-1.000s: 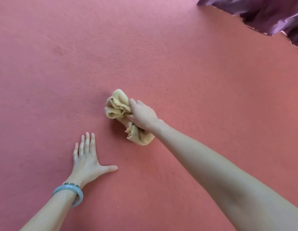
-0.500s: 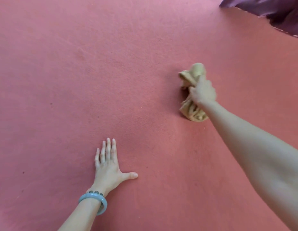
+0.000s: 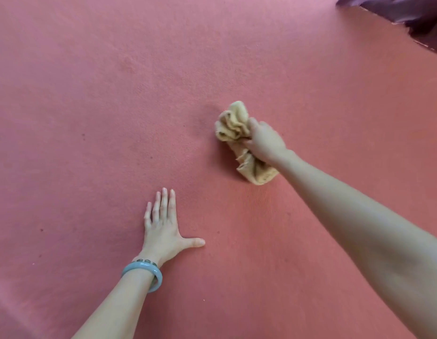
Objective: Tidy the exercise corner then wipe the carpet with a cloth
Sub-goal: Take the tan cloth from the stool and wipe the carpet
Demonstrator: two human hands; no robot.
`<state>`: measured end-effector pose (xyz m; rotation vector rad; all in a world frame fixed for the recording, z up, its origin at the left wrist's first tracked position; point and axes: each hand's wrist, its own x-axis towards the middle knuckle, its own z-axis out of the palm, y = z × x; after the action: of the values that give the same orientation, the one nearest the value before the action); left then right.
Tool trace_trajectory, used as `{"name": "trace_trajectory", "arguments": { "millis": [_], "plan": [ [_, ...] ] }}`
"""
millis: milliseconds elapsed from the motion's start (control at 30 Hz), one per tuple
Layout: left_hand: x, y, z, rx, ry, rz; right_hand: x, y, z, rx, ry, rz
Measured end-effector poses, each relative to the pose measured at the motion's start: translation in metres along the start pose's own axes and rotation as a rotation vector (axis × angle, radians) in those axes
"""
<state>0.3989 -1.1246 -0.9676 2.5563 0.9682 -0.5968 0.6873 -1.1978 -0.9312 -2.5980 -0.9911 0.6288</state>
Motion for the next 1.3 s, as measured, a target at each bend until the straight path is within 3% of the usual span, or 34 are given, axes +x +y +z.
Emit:
{"name": "trace_trajectory", "arguments": {
  "millis": [133, 233, 533, 633, 700, 800, 1000, 1100, 1167, 1300],
  "plan": [
    [0.000, -0.001, 0.002, -0.014, 0.001, 0.009, -0.020, 0.101, -0.043, -0.164, 0.150, 0.281],
    [-0.002, -0.001, 0.002, -0.007, 0.007, 0.007, -0.040, 0.120, -0.049, -0.184, 0.203, 0.400],
    [-0.004, 0.002, 0.003, -0.025, 0.042, -0.002, -0.140, -0.016, 0.054, -0.135, -0.133, -0.151],
    [-0.003, -0.001, 0.007, -0.044, 0.077, 0.015, -0.186, -0.034, 0.066, -0.052, -0.321, -0.258],
    [-0.003, 0.000, 0.007, -0.045, 0.089, 0.011, -0.197, -0.026, 0.063, -0.044, -0.360, -0.307],
    [-0.004, 0.002, 0.006, -0.041, 0.064, -0.009, -0.184, 0.021, 0.039, -0.035, -0.290, -0.208],
    [-0.005, 0.003, 0.006, -0.010, 0.051, -0.024, -0.172, 0.164, -0.031, -0.193, -0.015, 0.228],
    [-0.005, 0.004, 0.005, 0.005, 0.045, -0.030, -0.179, 0.193, -0.047, -0.259, 0.058, 0.381],
    [-0.005, 0.005, 0.005, 0.013, 0.042, -0.039, -0.186, 0.181, -0.037, -0.247, 0.066, 0.355],
    [-0.004, 0.006, 0.006, 0.016, 0.037, -0.049, -0.218, 0.106, 0.015, -0.218, -0.102, 0.035]
  ]
}}
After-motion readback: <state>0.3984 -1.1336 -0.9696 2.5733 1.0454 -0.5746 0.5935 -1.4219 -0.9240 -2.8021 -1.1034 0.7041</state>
